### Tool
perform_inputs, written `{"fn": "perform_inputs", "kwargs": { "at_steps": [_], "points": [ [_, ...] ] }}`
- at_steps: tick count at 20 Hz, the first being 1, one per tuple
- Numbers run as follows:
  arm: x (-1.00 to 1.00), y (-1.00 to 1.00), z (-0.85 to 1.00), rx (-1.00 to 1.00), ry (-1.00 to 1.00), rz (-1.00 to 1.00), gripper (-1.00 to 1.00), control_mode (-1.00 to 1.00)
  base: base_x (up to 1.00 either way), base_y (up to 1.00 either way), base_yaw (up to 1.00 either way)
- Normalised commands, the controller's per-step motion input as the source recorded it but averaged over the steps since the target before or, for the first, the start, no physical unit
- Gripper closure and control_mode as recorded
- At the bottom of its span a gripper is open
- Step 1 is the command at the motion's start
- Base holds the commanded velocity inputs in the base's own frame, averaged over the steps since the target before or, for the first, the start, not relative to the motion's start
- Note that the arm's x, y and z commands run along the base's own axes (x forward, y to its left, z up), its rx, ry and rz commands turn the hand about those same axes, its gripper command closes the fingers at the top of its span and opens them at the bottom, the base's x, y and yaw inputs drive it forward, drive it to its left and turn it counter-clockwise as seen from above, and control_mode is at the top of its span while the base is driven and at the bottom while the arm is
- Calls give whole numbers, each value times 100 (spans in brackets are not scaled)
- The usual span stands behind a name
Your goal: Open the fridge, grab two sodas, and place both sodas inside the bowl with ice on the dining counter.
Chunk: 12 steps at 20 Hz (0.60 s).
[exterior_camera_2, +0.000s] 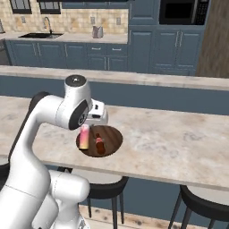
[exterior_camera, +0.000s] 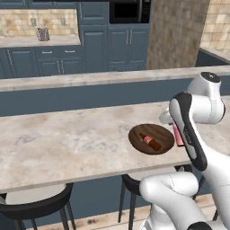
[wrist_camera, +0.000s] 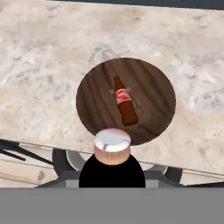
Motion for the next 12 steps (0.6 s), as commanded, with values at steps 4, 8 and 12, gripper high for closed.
{"fn": "perform_inputs", "kwargs": {
  "at_steps": [4,8,12],
  "points": [
    [5,1,-15,-19,4,27,100,-100,0,0,0],
    [1,13,-29,-17,5,16,100,-100,0,0,0],
    [-1,6,-27,-11,0,1,100,-100,0,0,0]
  ]
}}
